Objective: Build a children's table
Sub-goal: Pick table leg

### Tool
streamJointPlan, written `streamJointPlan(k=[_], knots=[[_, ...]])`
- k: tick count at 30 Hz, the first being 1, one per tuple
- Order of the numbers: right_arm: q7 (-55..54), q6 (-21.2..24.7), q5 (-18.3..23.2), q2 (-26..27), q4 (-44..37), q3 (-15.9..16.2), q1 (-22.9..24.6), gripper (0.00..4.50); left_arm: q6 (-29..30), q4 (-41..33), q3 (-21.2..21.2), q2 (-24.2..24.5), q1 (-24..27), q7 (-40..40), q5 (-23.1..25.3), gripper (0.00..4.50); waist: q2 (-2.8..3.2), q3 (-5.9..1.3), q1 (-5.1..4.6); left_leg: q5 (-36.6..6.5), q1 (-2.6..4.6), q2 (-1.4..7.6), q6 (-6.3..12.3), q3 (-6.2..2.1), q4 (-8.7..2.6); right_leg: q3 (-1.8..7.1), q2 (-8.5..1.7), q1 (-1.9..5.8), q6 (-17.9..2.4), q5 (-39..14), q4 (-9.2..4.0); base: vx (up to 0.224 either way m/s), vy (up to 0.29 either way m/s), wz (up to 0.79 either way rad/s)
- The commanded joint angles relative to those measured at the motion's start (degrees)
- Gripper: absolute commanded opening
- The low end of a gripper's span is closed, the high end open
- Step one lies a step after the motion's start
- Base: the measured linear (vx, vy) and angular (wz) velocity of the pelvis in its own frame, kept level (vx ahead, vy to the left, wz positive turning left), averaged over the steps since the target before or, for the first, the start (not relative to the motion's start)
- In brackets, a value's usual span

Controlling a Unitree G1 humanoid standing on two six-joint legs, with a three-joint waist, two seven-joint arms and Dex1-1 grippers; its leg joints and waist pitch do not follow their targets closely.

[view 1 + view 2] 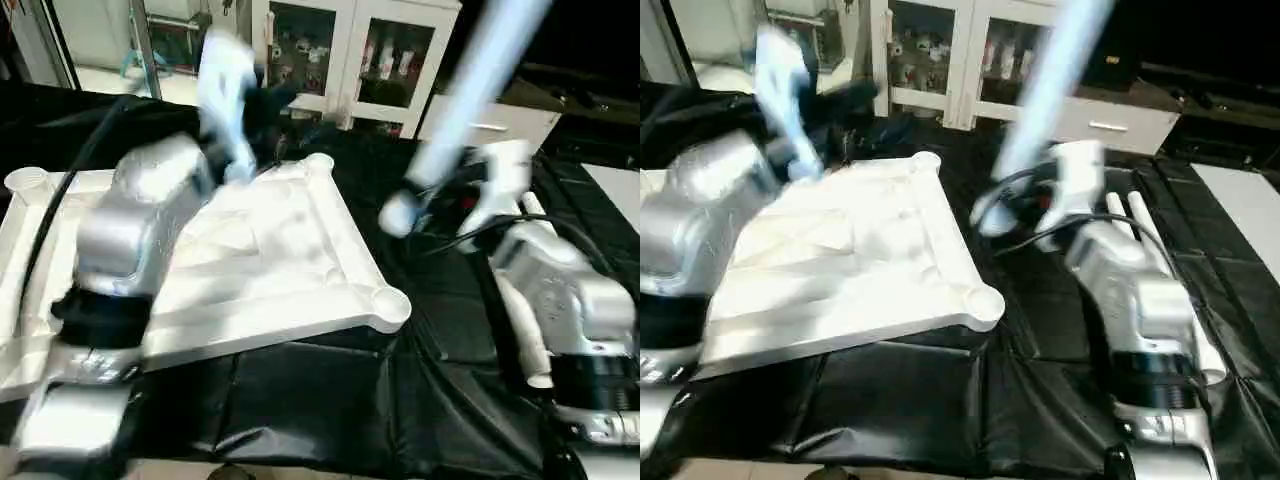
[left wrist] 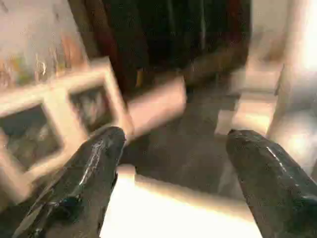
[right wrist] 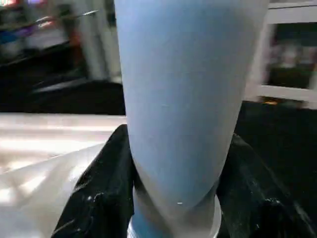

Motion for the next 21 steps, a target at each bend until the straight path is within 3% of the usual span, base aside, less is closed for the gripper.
streamJointPlan(k=[1,4,5,7,10,11,12,13,14,15,16,17,18,20,21], knots=[[-1.5,0.3,0.1,0.4,-3.8,-2.3,1.9,1.9,-2.5,-1.3,-5.1,-0.6,3.5,-3.1,2.3,3.84,1.29,-4.3,-0.37,-6.5,2.01,2.32,-5.21,-0.91,-4.02,2.16,-4.02,2.06,-6.6,4.3,-3.63,0.0,0.0,0.0],[-0.5,-0.5,1.2,0.6,-5.9,-2.8,3.8,1.89,-1.3,-3.0,-7.2,-2.3,8.3,-4.5,1.1,3.84,1.31,-4.64,-0.39,-4.8,1.8,2.23,-3.68,-0.65,-3.7,2.19,-4.0,2.03,-9.1,6.5,-3.21,0.0,0.0,0.0],[0.4,-2.1,-0.4,-0.5,-5.5,-1.2,4.5,1.89,-1.7,-3.5,-8.4,-3.1,10.5,-4.2,1.3,3.84,1.06,-4.48,-0.27,-4.5,1.62,2.4,-2.91,-0.58,-3.66,2.23,-4.14,2.02,-9.6,7.2,-3.2,0.0,0.0,0.0],[1.1,-2.7,-1.8,-1.7,-4.4,0.2,4.5,1.89,-2.2,-4.1,-9.3,-3.3,11.7,-3.9,1.7,3.84,1.23,-4.16,-0.44,-6.7,1.63,2.33,-2.44,-0.48,-3.84,2.27,-4.19,1.83,-9.8,3.6,-3.66,0.0,0.0,0.0],[3.7,-8.5,-5.5,-3.6,-0.9,3.6,4.8,1.89,-4.6,-3.7,-9.8,-3.6,13.9,-1.6,3.3,3.84,0.4,-3.69,-0.76,-10.2,1.62,2.44,-2.66,-0.45,-4.06,2.36,-4.48,1.7,-8.9,-4.7,-4.56,0.0,0.0,0.0],[5.2,-8.3,-5.6,-4.1,-0.7,4.6,5.6,1.89,-6.5,-2.3,-9.5,-4.4,14.7,-0.1,4.7,3.84,0.68,-3.58,-0.9,-11.4,1.73,2.46,-2.77,-0.48,-4.09,2.41,-4.53,1.48,-8.3,-7.9,-4.86,0.0,0.0,0.0],[5.9,-8.0,-5.0,-3.8,-0.1,4.3,5.8,1.89,-7.6,-1.3,-10.1,-4.5,14.8,0.1,5.8,3.84,-0.48,-3.49,-0.98,-11.5,1.57,2.55,-2.06,-0.48,-4.12,2.44,-4.56,1.6,-7.6,-9.9,-5.06,0.0,0.0,0.0],[6.3,-7.9,-4.5,-3.6,0.3,4.0,5.9,1.89,-8.3,-0.7,-10.6,-4.4,14.9,0.2,6.7,3.84,-0.04,-3.52,-0.92,-11.5,1.69,2.57,-1.8,-0.52,-4.12,2.48,-4.62,1.4,-7.4,-10.5,-5.1,0.0,0.0,0.0],[6.7,-7.8,-4.1,-3.3,0.5,3.9,6.1,1.89,-8.8,-0.3,-11.0,-4.3,15.1,0.0,7.1,3.84,-0.23,-3.52,-1.12,-11.6,1.65,2.61,-1.49,-0.56,-4.19,2.4,-4.52,1.23,-7.0,-11.0,-5.27,0.0,0.0,0.0],[7.4,-7.3,-3.4,-2.9,0.2,3.8,6.5,1.89,-9.2,0.1,-11.4,-4.3,15.1,-0.9,7.2,3.84,0.38,-3.6,-0.96,-11.4,1.72,2.68,-1.73,-0.73,-4.28,2.36,-4.53,1.11,-7.0,-10.6,-5.04,0.0,0.0,0.0],[7.5,-7.2,-3.3,-2.8,0.2,3.8,6.5,1.89,-9.2,0.2,-11.5,-4.3,15.0,-1.0,7.2,3.66,0.21,-3.59,-1.11,-11.4,1.71,2.62,-1.73,-0.67,-4.27,2.35,-4.38,1.01,-7.1,-10.2,-5.08,0.0,0.0,0.0],[8.3,-6.4,-2.1,-2.3,-0.5,3.7,6.8,1.89,-9.2,0.8,-11.8,-4.6,14.6,-2.7,6.7,3.55,1.31,-3.7,-0.86,-11.6,1.88,2.58,-1.96,-0.8,-4.28,2.35,-4.52,0.87,-7.7,-9.0,-4.81,0.0,0.0,0.0],[9.0,-6.2,-1.5,-2.4,-0.8,3.8,7.0,1.89,-9.3,1.0,-12.0,-4.7,14.2,-3.6,6.4,3.48,1.51,-3.67,-0.99,-12.1,1.86,2.62,-2.23,-0.77,-4.36,2.36,-4.42,0.79,-7.9,-8.6,-4.95,0.0,0.0,0.0],[10.7,-5.9,-0.4,-2.7,-1.3,4.0,7.2,1.89,-9.5,1.7,-12.4,-4.8,13.4,-6.0,5.6,3.35,0.94,-3.74,-0.93,-12.6,1.89,2.53,-2.22,-0.68,-4.28,2.34,-4.34,0.94,-8.4,-7.2,-4.87,0.0,0.0,0.0],[12.5,-6.7,0.3,-3.2,-0.9,4.3,8.1,1.89,-9.3,2.3,-12.8,-5.4,13.3,-7.4,4.5,3.09,1.59,-3.83,-0.7,-12.1,1.78,2.49,-2.25,-0.72,-4.26,2.36,-4.43,1.01,-8.8,-5.9,-4.72,0.0,0.0,0.0]])
